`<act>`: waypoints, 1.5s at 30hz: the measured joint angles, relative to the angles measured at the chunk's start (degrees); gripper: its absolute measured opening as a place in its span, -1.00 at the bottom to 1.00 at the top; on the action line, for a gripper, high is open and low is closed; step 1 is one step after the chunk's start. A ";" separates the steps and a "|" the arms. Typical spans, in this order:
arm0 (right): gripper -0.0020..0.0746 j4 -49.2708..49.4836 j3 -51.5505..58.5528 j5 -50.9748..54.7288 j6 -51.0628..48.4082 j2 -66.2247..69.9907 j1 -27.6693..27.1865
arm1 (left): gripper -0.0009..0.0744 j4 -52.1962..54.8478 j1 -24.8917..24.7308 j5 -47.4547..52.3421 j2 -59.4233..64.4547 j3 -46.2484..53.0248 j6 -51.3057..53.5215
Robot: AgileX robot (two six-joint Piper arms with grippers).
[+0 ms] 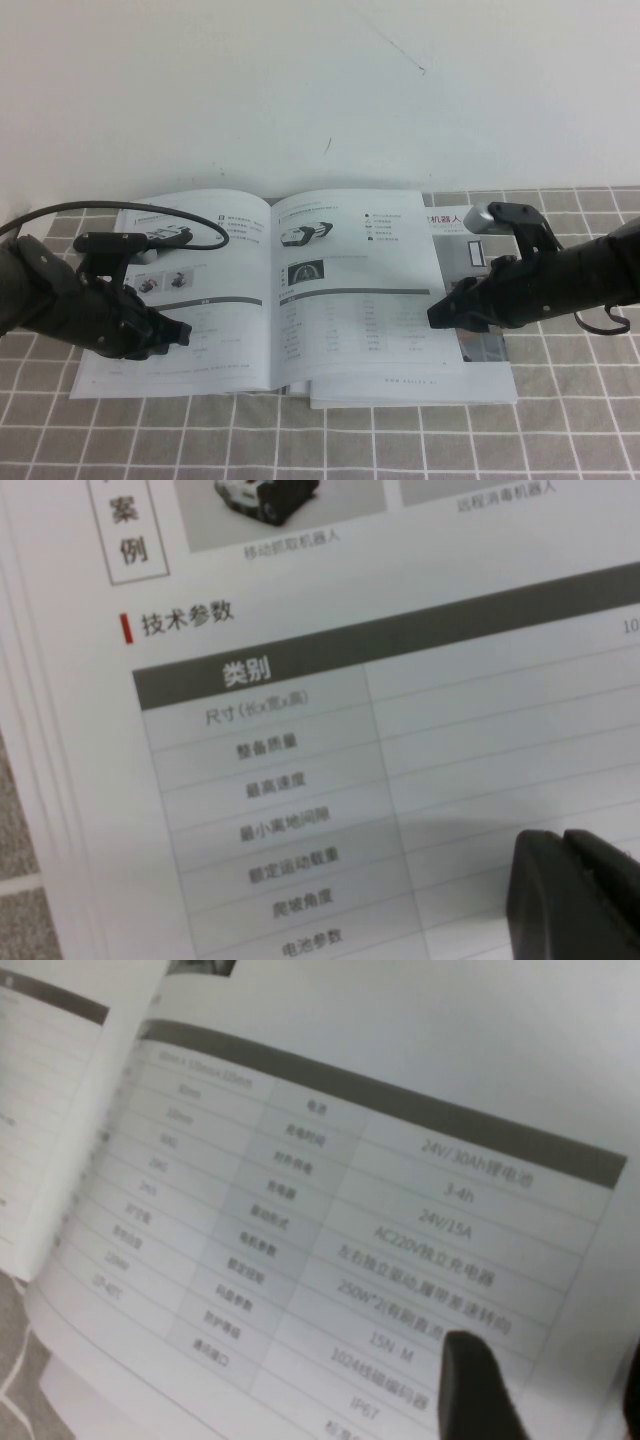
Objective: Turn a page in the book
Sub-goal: Open the closed book
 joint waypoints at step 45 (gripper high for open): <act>-0.10 8.84 0.00 2.21 -4.90 0.58 0.00 | -0.99 -0.28 0.00 0.21 0.00 -0.09 0.64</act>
